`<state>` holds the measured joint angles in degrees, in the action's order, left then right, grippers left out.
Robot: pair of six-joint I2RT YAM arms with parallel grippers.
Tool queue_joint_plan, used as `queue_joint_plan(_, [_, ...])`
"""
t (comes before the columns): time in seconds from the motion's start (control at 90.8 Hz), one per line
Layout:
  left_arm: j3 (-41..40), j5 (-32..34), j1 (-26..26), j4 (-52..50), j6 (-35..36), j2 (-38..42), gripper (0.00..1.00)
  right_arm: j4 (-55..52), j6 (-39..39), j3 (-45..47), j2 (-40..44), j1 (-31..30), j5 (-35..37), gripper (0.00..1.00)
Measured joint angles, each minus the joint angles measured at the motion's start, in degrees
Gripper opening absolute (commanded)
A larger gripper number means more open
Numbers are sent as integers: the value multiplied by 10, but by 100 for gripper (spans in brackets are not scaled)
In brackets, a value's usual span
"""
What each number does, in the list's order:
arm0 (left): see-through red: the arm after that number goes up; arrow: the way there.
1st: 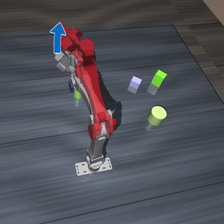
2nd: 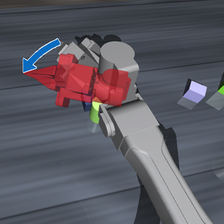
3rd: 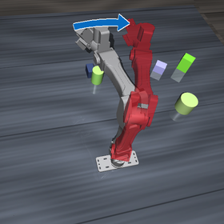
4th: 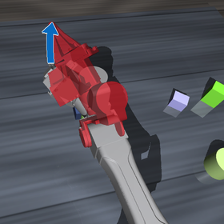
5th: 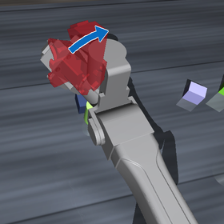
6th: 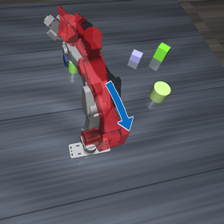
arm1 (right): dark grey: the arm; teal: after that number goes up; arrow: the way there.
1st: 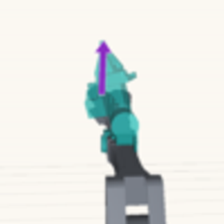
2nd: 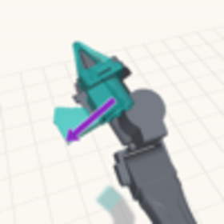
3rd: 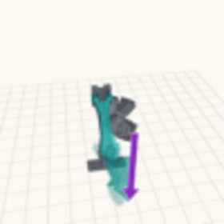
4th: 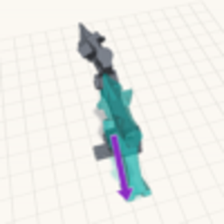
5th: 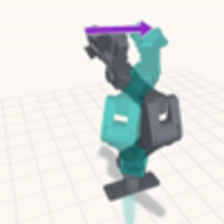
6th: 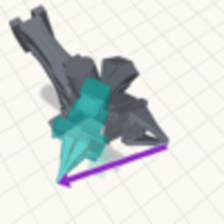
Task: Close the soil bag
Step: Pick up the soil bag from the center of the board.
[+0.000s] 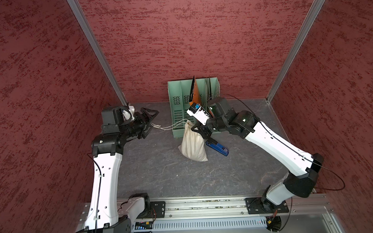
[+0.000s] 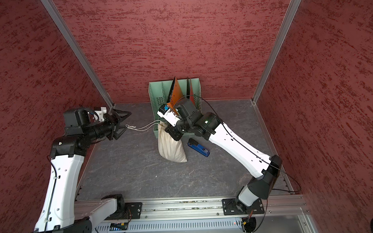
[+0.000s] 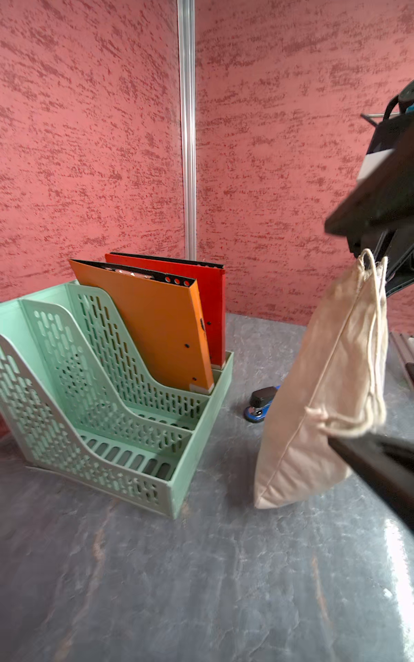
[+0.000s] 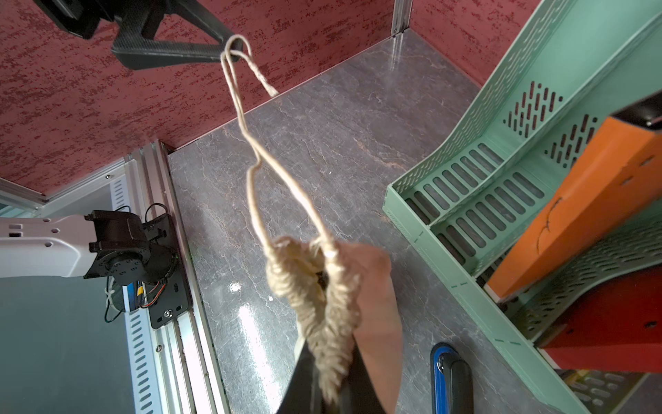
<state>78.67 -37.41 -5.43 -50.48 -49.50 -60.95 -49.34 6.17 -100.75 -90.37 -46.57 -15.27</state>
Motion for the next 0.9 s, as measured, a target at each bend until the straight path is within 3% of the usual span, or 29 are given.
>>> queue_joint_plan(0.331, [-27,64,0,-17,87,85,100,-3,-37,-2,8,0,21,0])
queue_joint_plan(0.595, [-103,39,7,66,146,146,100,-6,-60,-24,29,1,23,0])
queue_joint_plan(0.904, [-146,-5,111,197,239,150,100,-13,-77,-75,42,1,10,0])
